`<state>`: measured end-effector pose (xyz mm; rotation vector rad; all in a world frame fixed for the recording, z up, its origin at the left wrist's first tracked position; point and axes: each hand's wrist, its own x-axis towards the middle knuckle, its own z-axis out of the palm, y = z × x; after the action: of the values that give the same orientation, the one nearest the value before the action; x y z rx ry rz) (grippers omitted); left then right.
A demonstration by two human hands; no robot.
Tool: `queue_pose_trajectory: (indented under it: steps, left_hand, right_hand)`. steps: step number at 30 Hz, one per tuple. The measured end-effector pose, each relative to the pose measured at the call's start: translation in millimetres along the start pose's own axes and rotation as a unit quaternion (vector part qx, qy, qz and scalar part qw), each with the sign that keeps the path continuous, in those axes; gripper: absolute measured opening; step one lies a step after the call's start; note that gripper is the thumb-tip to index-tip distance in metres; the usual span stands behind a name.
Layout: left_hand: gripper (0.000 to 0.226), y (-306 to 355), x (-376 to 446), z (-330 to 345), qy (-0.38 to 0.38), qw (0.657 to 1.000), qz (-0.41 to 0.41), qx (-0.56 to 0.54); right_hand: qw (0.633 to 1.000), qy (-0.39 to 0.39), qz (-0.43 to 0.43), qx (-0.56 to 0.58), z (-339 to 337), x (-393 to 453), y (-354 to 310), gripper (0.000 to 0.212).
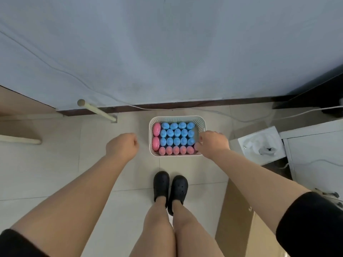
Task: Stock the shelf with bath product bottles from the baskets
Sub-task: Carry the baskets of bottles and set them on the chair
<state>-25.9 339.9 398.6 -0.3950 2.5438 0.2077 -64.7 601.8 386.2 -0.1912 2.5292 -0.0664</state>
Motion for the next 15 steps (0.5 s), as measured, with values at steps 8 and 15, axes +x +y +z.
queue_pose_trajectory:
  steps: [8, 15]
  left_hand:
    - [0.022, 12, 121, 126, -0.030, 0.991, -0.014, -0.129]
    - [0.033, 20, 226, 246, -0.026, 0.973, -0.061, -0.223]
  right_hand:
    - [0.979, -0.070, 0.100, 0.165, 111, 121, 41, 0.017]
    - [0.935, -0.021, 0.198, 0.294, 227, 222, 72, 0.027]
